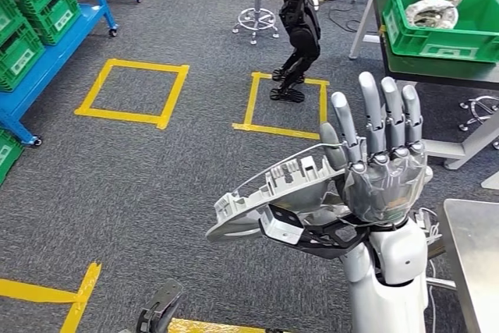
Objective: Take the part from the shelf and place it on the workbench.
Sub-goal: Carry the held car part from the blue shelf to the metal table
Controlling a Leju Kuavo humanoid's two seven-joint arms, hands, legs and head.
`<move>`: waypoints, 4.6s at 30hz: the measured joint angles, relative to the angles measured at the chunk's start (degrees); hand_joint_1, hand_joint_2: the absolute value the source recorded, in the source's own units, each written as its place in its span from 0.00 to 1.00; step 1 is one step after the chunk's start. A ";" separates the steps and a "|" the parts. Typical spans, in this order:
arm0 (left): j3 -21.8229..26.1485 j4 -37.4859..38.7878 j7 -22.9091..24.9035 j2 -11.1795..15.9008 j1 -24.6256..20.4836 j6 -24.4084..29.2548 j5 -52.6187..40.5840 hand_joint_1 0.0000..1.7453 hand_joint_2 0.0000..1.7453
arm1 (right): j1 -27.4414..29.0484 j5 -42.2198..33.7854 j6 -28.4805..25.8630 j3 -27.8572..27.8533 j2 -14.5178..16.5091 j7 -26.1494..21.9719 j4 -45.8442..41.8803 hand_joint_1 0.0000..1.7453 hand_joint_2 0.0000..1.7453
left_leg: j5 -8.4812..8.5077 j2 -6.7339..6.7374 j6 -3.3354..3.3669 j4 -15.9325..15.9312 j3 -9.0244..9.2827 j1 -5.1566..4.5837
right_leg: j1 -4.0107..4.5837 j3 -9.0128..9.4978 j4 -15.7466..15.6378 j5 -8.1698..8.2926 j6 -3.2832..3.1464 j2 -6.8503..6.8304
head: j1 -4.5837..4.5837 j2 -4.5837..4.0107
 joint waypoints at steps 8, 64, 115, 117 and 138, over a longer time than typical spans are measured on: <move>0.00 -0.02 -0.79 -0.02 -0.60 0.33 -0.32 0.00 0.00 | 0.04 0.00 0.00 -0.39 0.08 -3.79 -0.22 0.00 1.00 | -1.10 0.39 -2.10 1.11 -0.41 -0.15 | 0.39 6.93 -12.31 3.33 -2.04 -0.84 | -0.16 0.00; 0.32 -0.02 -1.26 0.09 -0.47 0.55 -0.61 0.00 0.00 | 0.12 0.00 0.02 -2.01 0.85 -5.47 -0.55 0.00 1.00 | -0.96 -3.07 -0.59 1.19 0.73 -0.86 | 0.73 5.98 -11.44 3.98 -2.42 0.69 | -0.66 0.00; 1.46 -0.02 -0.03 -0.28 -0.48 2.26 -0.52 0.00 0.00 | 0.16 -0.02 0.02 -2.36 0.87 -6.26 -1.27 0.00 1.00 | 3.35 -2.63 -0.88 -0.31 -2.91 -0.94 | 0.63 9.59 -12.71 1.25 -1.91 0.13 | -0.69 0.00; 1.48 -0.02 -0.03 -0.28 -0.48 2.26 -0.56 0.00 0.00 | 0.17 -0.01 0.01 -2.36 0.87 -5.91 -1.32 0.00 1.00 | 3.35 -2.63 -0.88 -0.30 -2.91 -0.95 | 0.63 9.58 -12.71 1.25 -1.91 0.13 | -0.70 0.00; 2.14 -0.02 -0.10 -0.45 -0.80 2.17 -1.10 0.00 0.00 | 1.19 0.00 0.00 -2.93 0.85 -3.77 -3.10 0.00 1.00 | 3.32 0.72 -0.66 -0.69 -2.64 -0.50 | -0.93 8.01 -9.78 0.40 0.88 -2.78 | -0.43 0.00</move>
